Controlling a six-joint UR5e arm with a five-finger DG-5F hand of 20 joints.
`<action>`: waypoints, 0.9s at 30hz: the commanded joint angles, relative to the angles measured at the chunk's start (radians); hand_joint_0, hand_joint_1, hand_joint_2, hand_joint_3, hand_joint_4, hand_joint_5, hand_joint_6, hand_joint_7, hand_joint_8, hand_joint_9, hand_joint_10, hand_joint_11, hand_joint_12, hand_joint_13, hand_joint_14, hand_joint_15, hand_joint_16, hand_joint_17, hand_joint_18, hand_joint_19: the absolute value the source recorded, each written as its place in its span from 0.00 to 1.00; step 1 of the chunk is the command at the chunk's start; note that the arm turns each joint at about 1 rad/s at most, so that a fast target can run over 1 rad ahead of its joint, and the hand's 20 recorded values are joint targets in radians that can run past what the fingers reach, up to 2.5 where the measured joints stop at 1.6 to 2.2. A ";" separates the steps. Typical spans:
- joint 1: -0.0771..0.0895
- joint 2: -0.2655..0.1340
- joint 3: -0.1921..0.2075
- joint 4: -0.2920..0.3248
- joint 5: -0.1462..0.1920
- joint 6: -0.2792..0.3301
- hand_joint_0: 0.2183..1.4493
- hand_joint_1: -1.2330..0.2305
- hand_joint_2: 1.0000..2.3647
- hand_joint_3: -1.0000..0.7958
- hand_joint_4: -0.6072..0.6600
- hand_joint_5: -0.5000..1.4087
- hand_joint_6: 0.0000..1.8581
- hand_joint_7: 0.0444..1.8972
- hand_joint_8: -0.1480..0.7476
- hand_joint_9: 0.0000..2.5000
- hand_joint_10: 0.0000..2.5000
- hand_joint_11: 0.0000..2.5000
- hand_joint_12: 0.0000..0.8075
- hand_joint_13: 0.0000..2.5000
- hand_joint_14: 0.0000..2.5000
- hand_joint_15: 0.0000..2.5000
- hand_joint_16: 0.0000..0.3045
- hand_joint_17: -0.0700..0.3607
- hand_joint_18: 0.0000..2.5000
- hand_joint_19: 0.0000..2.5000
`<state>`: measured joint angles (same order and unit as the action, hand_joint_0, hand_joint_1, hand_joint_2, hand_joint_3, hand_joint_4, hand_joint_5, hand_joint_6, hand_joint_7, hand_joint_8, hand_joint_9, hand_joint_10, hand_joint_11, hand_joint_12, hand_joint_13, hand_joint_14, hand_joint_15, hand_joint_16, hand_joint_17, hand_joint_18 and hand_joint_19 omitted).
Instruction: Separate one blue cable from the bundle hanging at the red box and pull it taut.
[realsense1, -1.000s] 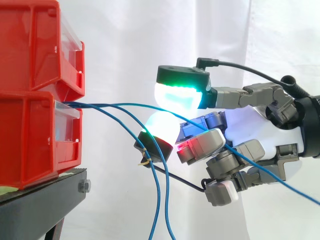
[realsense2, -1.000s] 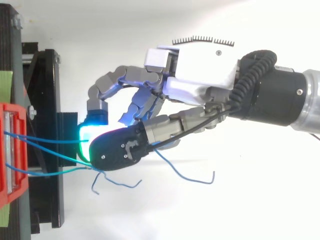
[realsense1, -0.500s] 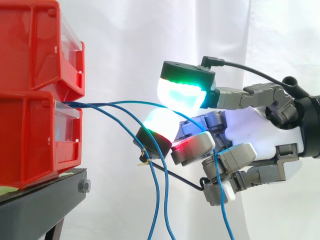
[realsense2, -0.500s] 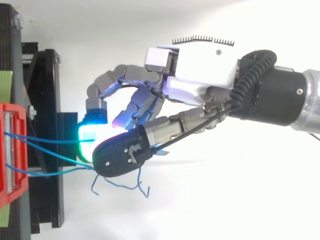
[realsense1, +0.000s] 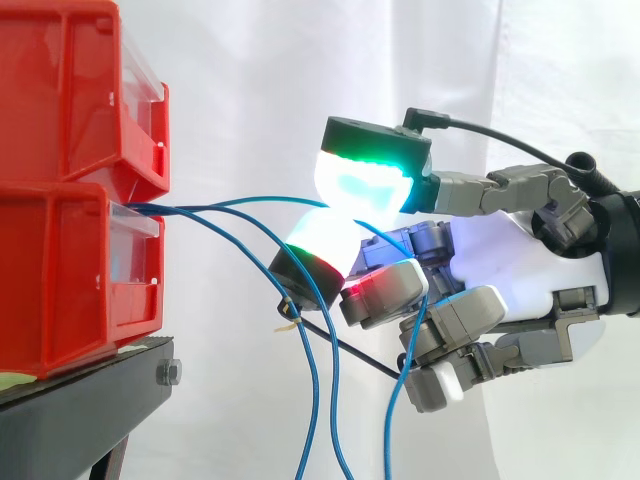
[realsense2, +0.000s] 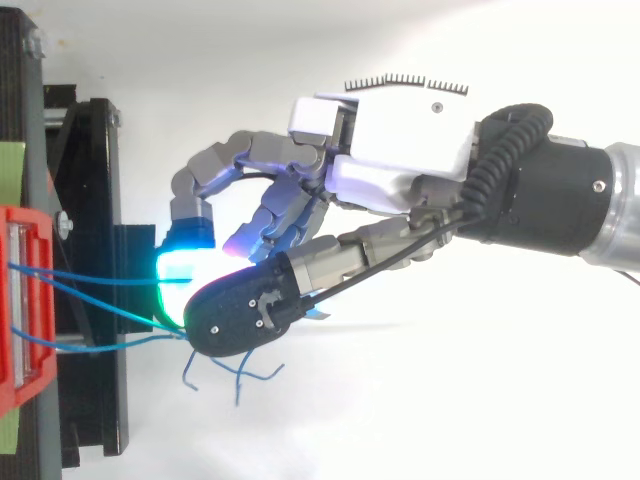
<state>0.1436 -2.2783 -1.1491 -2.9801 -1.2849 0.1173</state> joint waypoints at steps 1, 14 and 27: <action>0.002 -0.001 0.000 -0.004 0.004 0.031 0.39 0.31 0.01 0.41 0.45 0.15 0.48 0.63 0.44 0.43 0.00 0.64 0.48 0.43 0.01 0.56 0.16 0.41 0.35 0.34; 0.002 -0.001 0.000 -0.005 0.004 0.039 0.35 0.34 0.00 0.28 0.57 0.15 0.48 0.55 0.45 0.40 0.00 0.61 0.50 0.40 0.01 0.49 0.16 0.42 0.33 0.32; 0.004 -0.001 -0.001 -0.004 0.004 0.039 0.27 0.50 0.00 0.28 0.58 0.16 0.46 0.52 0.48 0.41 0.00 0.60 0.51 0.40 0.01 0.48 0.17 0.43 0.33 0.32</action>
<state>0.1467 -2.2792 -1.1491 -2.9836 -1.2809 0.1565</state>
